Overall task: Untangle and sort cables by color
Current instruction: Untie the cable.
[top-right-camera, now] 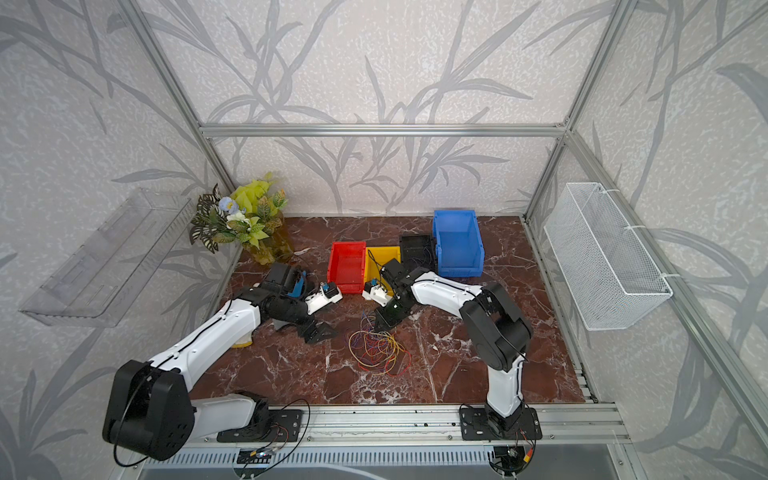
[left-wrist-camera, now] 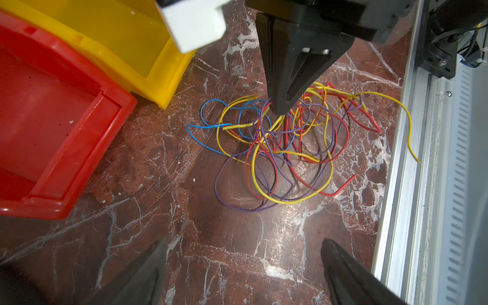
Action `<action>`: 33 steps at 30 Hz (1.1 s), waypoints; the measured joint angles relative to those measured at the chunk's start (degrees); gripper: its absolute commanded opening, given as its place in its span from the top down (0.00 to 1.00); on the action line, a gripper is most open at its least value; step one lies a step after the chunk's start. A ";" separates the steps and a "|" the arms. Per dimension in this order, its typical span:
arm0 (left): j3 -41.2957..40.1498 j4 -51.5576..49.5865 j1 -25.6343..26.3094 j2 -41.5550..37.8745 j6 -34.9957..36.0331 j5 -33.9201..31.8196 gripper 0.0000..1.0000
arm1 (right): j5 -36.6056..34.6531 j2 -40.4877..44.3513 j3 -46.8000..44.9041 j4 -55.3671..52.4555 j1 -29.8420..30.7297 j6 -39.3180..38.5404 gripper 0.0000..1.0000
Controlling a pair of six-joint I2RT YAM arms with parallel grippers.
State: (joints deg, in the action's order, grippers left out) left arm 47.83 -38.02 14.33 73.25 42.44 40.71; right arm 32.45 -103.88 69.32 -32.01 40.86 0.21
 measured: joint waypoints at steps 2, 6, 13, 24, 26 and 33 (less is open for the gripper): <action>0.15 0.07 0.46 0.11 0.44 1.68 0.07 | -0.87 5.27 -2.82 2.97 0.96 -1.27 1.00; 2.80 0.92 2.08 1.70 0.11 5.18 0.07 | -2.16 13.64 -5.44 9.42 2.23 -2.78 1.00; 5.57 9.66 4.55 6.12 -4.72 9.01 0.17 | -4.57 16.83 -7.52 15.58 2.84 -3.89 1.00; 7.48 11.21 6.32 10.01 -6.38 11.61 1.00 | -7.17 18.93 -10.71 18.14 3.02 -3.65 0.88; 9.84 8.85 6.16 10.05 -5.57 11.67 1.00 | -7.89 19.30 -11.08 18.38 3.04 -3.54 0.76; 15.34 3.21 6.32 8.07 -2.49 12.72 1.00 | -5.16 19.52 -15.50 18.75 3.06 -2.67 0.38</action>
State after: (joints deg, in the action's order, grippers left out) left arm 63.18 -34.81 20.64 81.32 39.94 53.43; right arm 27.29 -84.36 53.82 -13.26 43.92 -2.46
